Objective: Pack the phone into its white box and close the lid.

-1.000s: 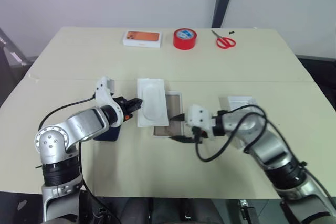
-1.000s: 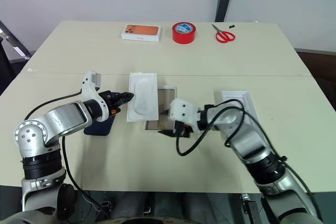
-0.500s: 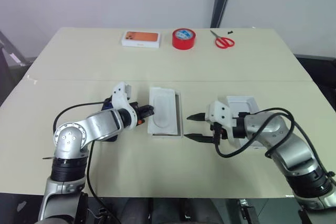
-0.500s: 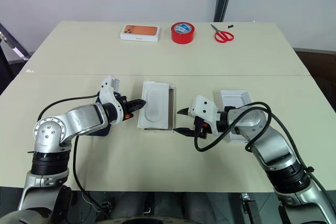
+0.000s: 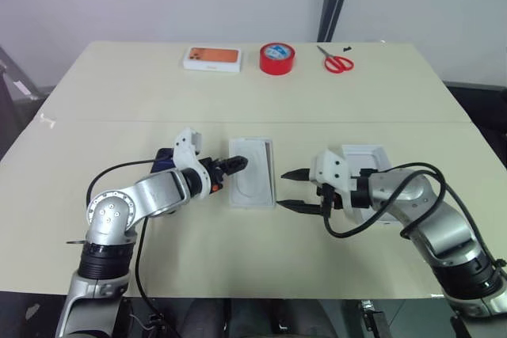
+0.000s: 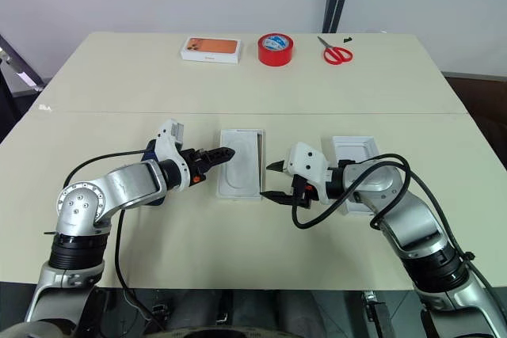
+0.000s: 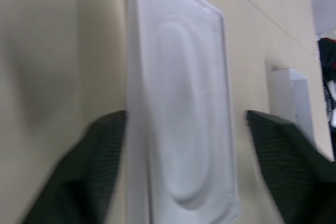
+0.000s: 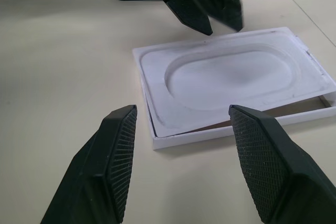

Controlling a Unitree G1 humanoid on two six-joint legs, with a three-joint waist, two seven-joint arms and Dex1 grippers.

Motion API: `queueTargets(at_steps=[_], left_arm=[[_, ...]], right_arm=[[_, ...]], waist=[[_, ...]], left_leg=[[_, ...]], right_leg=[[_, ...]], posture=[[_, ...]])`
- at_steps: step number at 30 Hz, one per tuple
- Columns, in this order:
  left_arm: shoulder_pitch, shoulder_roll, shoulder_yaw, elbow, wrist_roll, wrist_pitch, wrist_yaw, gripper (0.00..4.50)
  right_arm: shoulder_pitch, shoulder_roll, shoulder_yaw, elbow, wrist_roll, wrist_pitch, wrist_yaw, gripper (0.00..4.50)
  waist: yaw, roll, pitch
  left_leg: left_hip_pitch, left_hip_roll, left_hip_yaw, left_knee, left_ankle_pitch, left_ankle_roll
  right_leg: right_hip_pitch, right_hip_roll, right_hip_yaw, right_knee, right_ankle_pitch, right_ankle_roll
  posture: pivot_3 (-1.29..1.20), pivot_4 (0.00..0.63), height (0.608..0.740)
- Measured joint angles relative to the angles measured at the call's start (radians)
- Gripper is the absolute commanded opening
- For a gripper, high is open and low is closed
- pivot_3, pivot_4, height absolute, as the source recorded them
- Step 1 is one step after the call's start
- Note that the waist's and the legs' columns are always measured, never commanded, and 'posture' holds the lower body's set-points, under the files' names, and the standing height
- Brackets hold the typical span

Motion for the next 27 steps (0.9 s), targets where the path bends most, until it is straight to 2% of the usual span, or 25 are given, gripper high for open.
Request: queueTargets(at_steps=[3, 7, 8, 11, 14, 19, 27], left_arm=[[0.0, 0.041, 0.024, -0.015, -0.003, -0.008, -0.042, 3.91], [0.003, 0.145, 0.074, -0.051, 0.071, -0.023, -0.176, 3.91], [0.005, 0.17, 0.092, -0.061, 0.105, -0.026, -0.214, 3.91], [0.051, 0.253, 0.122, -0.094, 0.255, -0.055, -0.365, 3.91], [0.171, 0.345, 0.13, -0.128, 0.468, -0.128, -0.572, 3.91], [0.346, 0.43, 0.167, -0.157, 0.683, -0.222, -0.855, 3.91], [0.569, 0.441, 0.208, -0.247, 0.879, -0.377, -1.188, 3.91]], right_arm=[[-0.047, 0.025, 0.003, 0.032, -0.017, 0.019, -0.044, 2.06], [-0.138, 0.115, 0.024, 0.074, -0.032, 0.105, -0.129, 0.12], [-0.152, 0.131, 0.037, 0.076, -0.038, 0.119, -0.144, 0.01], [-0.19, 0.187, 0.089, 0.102, -0.069, 0.152, -0.196, 0.01], [-0.246, 0.266, 0.155, 0.182, -0.14, 0.171, -0.28, 0.01], [-0.316, 0.357, 0.218, 0.331, -0.237, 0.162, -0.376, 0.01], [-0.355, 0.414, 0.268, 0.462, -0.352, 0.139, -0.439, 0.01]], waist=[[-0.004, 0.0, 0.0], [-0.005, 0.0, 0.0], [-0.004, 0.0, 0.0], [-0.003, 0.001, 0.0], [-0.008, 0.001, 0.001], [-0.005, 0.002, 0.001], [-0.007, 0.002, 0.002]], left_leg=[[0.0, 0.0, 0.0, 0.0, 0.0, 0.0], [0.0, 0.0, 0.0, 0.0, 0.001, -0.001], [0.0, 0.0, 0.0, 0.0, 0.001, -0.001], [0.0, -0.001, 0.001, -0.001, 0.001, -0.001], [0.0, 0.0, 0.001, -0.001, 0.001, -0.002], [-0.001, 0.0, 0.001, -0.002, 0.0, -0.001], [-0.001, 0.0, 0.001, -0.003, 0.0, 0.0]], right_leg=[[0.0, 0.0, 0.0, 0.0, 0.0, 0.0], [0.0, 0.001, 0.0, 0.0, 0.0, 0.0], [0.0, 0.001, 0.0, 0.0, 0.0, 0.0], [0.0, 0.0, 0.0, 0.0, 0.0, 0.0], [-0.001, 0.0, 0.0, 0.0, 0.0, 0.0], [-0.001, -0.001, 0.0, -0.002, 0.0, -0.001], [-0.001, -0.002, 0.0, -0.003, 0.0, -0.001]], posture=[[0.0, 0.15, 0.733], [0.0, 0.15, 0.733], [0.0, 0.15, 0.733], [0.0, 0.15, 0.733], [0.0, 0.15, 0.733], [0.0, 0.15, 0.733], [0.0, 0.15, 0.733]])
